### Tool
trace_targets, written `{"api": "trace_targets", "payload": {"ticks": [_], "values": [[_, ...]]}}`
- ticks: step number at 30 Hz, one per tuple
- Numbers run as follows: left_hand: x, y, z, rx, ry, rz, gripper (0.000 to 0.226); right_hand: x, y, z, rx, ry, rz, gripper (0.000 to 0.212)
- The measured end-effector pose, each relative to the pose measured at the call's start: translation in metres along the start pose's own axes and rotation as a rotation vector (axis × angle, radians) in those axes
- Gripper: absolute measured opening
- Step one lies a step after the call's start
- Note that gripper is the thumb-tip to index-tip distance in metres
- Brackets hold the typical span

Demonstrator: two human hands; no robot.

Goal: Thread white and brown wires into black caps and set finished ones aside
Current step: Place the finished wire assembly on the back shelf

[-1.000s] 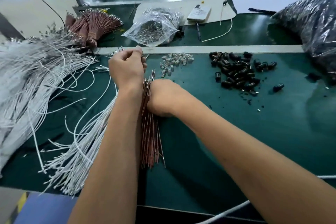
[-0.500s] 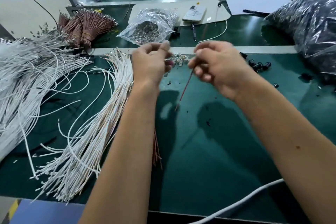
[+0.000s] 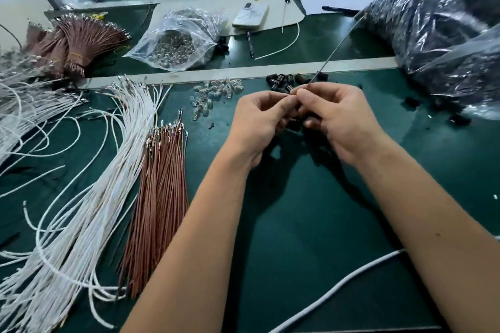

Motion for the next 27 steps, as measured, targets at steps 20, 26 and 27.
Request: {"api": "trace_targets", "payload": {"ticks": [20, 26, 27], "values": [[-0.001, -0.025, -0.007, 0.478, 0.237, -0.202, 0.016, -0.005, -0.017, 0.004, 0.086, -0.188, -0.154, 0.009], [0.000, -0.020, -0.008, 0.404, 0.243, -0.132, 0.016, -0.006, -0.014, 0.003, 0.066, -0.170, -0.112, 0.009], [-0.001, -0.018, -0.009, 0.387, 0.245, -0.107, 0.017, -0.006, -0.014, 0.003, 0.067, -0.171, -0.114, 0.009]]}}
Point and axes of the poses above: each hand's wrist, its own x-axis towards the middle knuckle, its own y-axis out of the palm, z = x × y, the point moved 7 cm from there along x, towards the middle knuckle, and after that the axes turned 1 degree about z, right-handed, at the moved point
